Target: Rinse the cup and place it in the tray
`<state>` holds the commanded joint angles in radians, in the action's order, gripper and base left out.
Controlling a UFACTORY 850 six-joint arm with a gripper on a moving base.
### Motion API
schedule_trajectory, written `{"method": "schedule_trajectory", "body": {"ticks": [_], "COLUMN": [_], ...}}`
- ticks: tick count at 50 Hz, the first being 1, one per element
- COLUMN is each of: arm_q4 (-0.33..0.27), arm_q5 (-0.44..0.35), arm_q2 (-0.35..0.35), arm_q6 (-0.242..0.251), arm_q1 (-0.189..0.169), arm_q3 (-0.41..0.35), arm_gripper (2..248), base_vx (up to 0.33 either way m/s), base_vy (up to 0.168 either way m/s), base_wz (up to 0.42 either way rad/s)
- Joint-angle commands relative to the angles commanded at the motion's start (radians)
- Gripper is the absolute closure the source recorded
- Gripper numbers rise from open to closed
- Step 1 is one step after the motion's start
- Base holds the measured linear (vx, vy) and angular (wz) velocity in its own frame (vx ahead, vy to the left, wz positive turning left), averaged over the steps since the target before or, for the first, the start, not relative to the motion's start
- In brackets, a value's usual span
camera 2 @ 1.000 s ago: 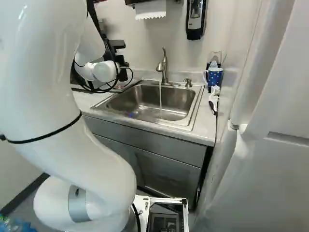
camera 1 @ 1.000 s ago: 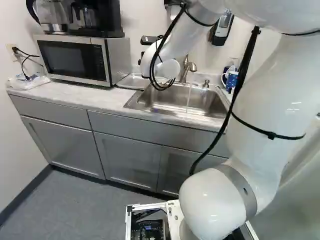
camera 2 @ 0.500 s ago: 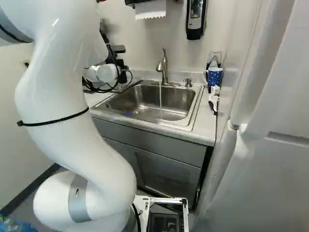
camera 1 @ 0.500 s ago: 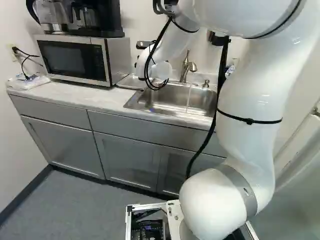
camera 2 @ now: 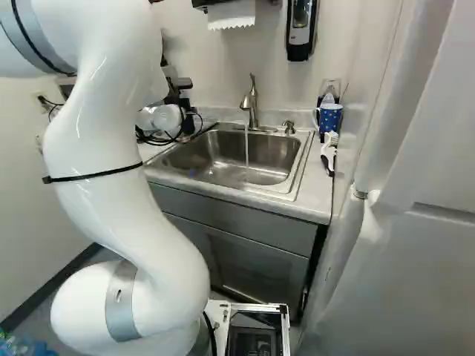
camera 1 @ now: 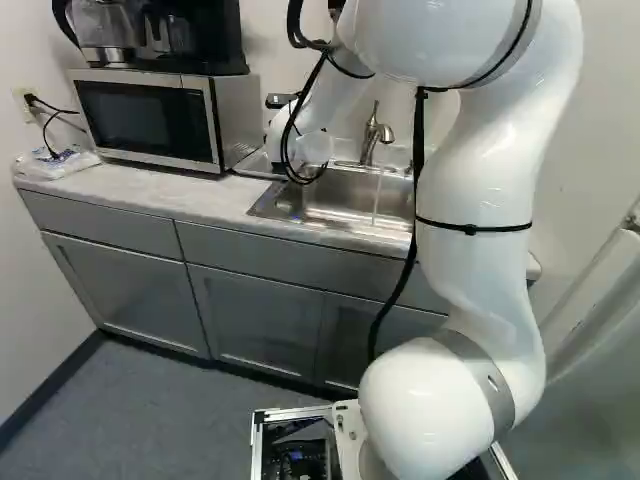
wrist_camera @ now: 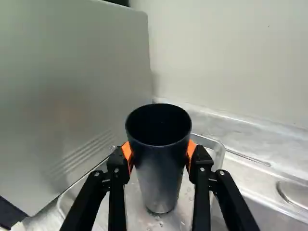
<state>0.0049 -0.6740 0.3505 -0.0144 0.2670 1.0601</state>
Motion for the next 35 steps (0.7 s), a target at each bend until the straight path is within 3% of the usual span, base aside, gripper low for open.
{"method": "schedule_trajectory", "body": {"ticks": [35], "arm_q4": [0.0], "arm_q5": [0.018], "arm_q2": [0.0], "arm_q6": [0.0], "arm_q1": [0.0], "arm_q3": [0.0], "arm_gripper": [126], "base_vx": [0.0], "base_vy": [0.0], "base_wz": [0.0]}}
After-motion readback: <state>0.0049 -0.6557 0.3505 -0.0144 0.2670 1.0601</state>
